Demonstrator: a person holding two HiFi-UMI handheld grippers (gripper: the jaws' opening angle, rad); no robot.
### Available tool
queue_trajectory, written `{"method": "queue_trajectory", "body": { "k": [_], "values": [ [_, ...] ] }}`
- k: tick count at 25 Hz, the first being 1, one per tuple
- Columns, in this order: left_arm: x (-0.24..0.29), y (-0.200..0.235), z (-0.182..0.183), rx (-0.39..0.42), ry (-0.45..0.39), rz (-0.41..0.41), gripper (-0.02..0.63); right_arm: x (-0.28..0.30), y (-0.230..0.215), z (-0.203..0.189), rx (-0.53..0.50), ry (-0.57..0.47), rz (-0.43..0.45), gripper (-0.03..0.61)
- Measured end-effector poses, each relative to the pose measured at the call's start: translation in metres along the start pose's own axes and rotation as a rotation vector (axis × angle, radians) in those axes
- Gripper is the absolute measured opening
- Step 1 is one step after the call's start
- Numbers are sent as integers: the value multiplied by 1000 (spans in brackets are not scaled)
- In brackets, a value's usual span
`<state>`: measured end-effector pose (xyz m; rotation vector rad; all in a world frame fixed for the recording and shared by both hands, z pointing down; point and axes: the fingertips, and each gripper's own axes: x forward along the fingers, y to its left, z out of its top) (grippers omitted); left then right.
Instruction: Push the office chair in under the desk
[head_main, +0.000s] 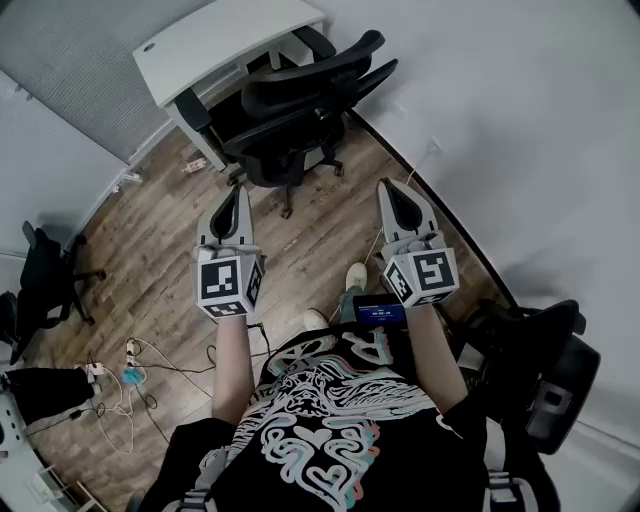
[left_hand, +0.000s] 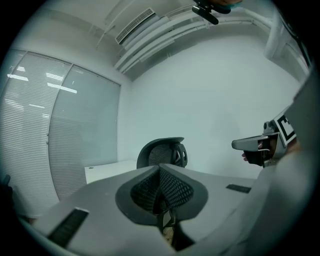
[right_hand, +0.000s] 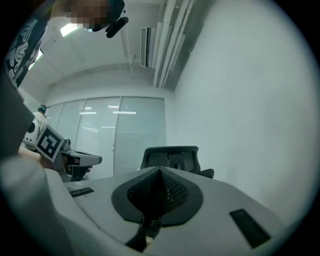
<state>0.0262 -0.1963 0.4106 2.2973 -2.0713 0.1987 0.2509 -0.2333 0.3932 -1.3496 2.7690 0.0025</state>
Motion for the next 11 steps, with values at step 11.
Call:
{"method": "queue_trajectory", "body": {
  "k": [11],
  "values": [
    [-20, 2, 6, -6, -31, 30, 7, -18, 8, 3, -15, 2, 2, 20]
  ]
}}
